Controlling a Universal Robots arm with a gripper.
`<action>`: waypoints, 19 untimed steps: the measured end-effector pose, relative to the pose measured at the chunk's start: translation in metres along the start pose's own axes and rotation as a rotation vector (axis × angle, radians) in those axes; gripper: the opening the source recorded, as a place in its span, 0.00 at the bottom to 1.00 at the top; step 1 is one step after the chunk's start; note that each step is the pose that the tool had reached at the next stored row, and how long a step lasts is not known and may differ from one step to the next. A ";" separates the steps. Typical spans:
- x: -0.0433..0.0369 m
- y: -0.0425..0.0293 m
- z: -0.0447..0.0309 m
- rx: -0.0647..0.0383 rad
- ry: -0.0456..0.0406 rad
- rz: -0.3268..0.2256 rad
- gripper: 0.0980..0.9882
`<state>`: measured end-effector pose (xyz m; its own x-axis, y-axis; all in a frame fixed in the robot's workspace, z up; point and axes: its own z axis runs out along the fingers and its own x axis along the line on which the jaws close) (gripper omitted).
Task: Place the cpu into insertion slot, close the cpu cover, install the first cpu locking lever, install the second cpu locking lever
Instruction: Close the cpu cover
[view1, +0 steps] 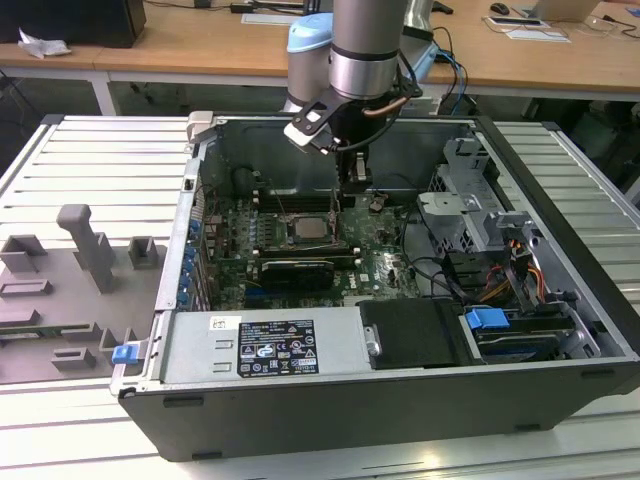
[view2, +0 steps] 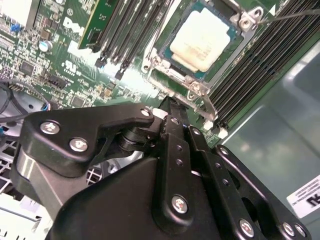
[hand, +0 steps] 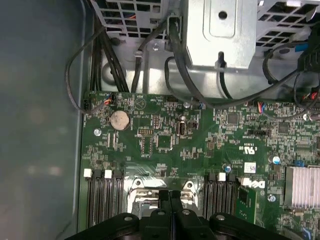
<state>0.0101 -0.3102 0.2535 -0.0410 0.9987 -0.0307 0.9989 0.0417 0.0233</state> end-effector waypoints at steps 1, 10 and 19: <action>0.0001 -0.0014 0.0000 0.000 0.0001 0.000 0.01; 0.0011 -0.0224 0.0039 0.000 0.0000 0.000 0.01; 0.0016 -0.0343 0.0068 0.000 -0.0001 0.000 0.01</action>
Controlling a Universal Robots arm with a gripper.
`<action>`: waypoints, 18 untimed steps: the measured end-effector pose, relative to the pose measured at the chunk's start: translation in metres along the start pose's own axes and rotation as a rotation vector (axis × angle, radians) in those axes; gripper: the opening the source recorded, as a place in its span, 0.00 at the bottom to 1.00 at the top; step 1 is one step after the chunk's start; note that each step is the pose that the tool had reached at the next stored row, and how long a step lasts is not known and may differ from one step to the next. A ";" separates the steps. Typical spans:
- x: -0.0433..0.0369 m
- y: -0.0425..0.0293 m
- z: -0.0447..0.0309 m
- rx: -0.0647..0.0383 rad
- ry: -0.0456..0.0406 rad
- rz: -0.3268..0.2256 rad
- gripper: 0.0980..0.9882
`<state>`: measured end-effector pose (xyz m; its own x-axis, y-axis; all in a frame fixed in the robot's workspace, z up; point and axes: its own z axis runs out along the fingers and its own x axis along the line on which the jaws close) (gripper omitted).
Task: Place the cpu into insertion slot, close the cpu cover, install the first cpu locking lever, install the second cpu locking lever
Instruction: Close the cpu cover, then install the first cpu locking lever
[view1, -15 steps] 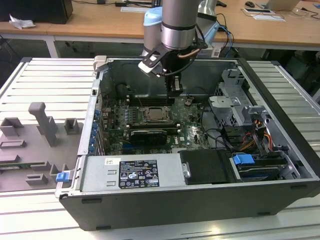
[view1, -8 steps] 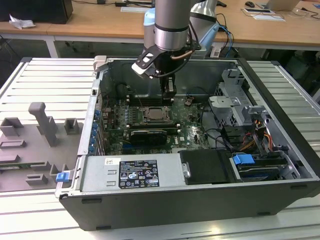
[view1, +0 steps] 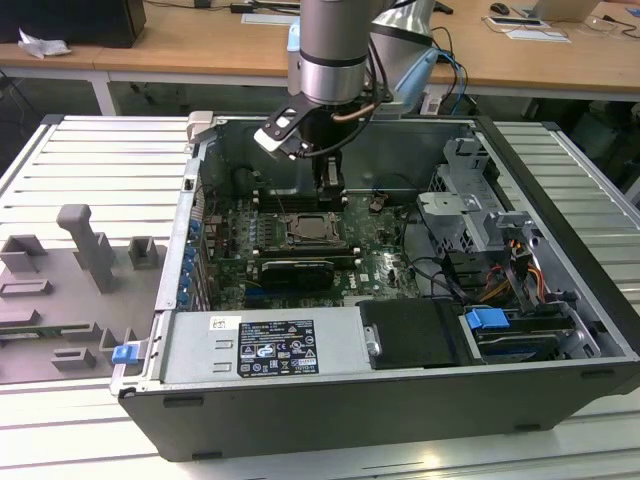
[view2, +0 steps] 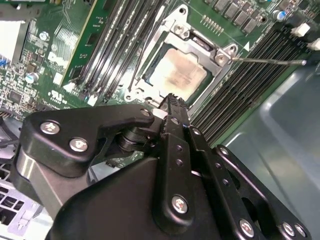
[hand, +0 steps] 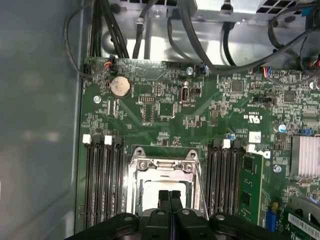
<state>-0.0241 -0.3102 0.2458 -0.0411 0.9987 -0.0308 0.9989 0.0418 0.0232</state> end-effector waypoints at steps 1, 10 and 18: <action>0.0001 -0.0011 0.0001 0.000 0.0001 0.000 0.01; 0.0006 -0.0103 0.0026 0.000 0.0001 0.000 0.01; 0.0005 -0.0106 0.0026 -0.002 0.0005 -0.048 0.01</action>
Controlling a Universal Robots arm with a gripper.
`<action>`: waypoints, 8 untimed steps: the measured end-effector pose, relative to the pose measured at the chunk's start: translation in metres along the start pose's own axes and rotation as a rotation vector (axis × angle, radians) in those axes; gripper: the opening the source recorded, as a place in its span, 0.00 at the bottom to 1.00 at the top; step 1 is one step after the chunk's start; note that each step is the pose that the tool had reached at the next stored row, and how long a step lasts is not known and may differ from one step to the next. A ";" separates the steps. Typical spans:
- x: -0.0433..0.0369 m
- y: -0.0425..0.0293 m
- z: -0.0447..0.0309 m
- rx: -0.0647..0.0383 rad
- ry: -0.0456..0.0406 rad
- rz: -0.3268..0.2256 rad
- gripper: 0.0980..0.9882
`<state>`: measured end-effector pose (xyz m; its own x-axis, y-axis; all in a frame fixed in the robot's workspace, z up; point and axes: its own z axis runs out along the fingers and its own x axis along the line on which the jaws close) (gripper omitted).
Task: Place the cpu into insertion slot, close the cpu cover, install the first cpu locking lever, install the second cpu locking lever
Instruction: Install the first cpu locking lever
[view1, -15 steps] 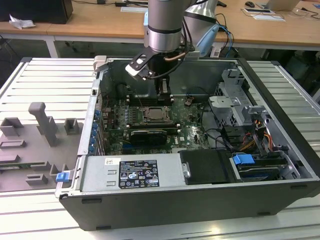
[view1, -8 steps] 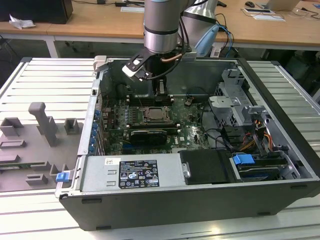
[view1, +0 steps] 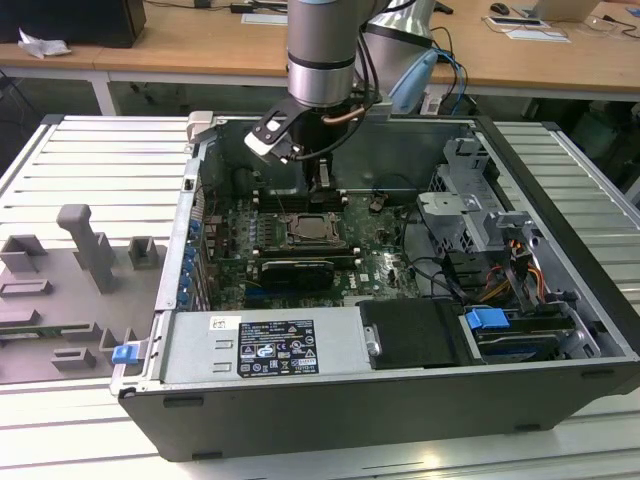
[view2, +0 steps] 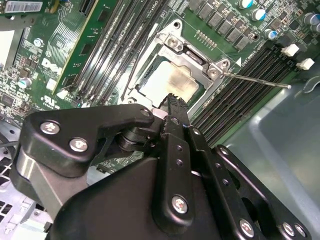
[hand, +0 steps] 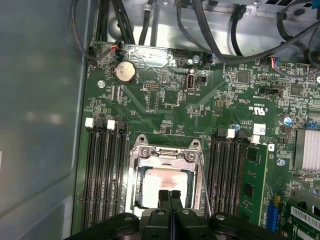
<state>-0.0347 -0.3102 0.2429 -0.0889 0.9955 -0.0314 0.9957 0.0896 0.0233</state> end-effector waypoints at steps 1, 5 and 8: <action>0.0000 0.0000 -0.0001 0.000 -0.0008 -0.006 0.01; 0.0000 0.0000 -0.0003 0.000 -0.0045 -0.031 0.01; 0.0000 0.0001 -0.0015 -0.001 -0.0082 -0.047 0.01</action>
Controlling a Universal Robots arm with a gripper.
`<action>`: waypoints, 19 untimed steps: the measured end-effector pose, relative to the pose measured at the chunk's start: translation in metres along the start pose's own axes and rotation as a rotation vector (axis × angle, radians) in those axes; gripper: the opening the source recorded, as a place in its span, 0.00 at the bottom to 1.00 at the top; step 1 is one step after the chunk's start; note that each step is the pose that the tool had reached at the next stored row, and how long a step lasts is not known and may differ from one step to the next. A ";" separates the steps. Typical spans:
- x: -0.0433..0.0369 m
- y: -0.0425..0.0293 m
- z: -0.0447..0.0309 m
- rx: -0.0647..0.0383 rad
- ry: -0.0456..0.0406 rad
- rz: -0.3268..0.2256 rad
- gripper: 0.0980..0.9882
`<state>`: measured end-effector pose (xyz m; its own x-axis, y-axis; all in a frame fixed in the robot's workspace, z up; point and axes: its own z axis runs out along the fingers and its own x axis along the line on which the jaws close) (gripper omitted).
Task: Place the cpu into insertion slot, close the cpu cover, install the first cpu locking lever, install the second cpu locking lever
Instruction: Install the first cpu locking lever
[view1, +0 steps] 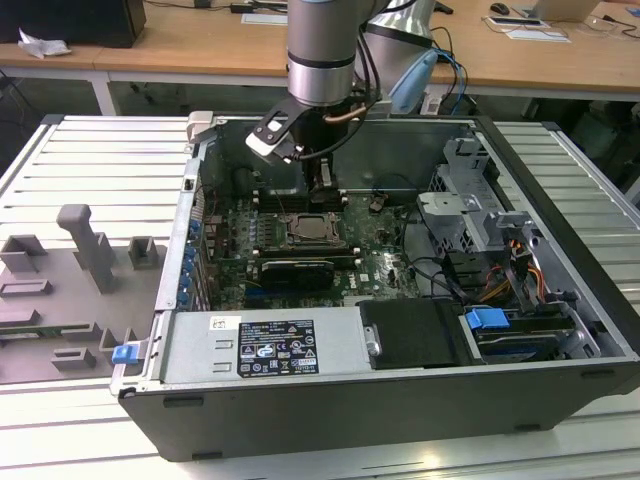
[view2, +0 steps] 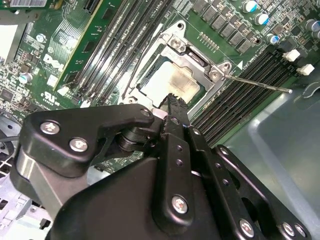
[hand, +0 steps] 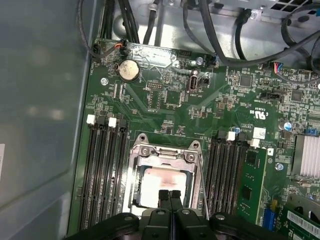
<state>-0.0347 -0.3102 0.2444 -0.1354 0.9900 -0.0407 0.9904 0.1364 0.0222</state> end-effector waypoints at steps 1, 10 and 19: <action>0.0002 0.0000 -0.0010 0.000 -0.0042 -0.017 0.01; -0.0004 0.0004 -0.0158 0.002 -0.0406 -0.097 0.01; -0.0004 0.0004 -0.0161 -0.010 -0.0399 -0.302 0.01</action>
<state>-0.0347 -0.3099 0.2605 -0.4222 0.9024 -0.0862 0.9052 0.4248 0.0134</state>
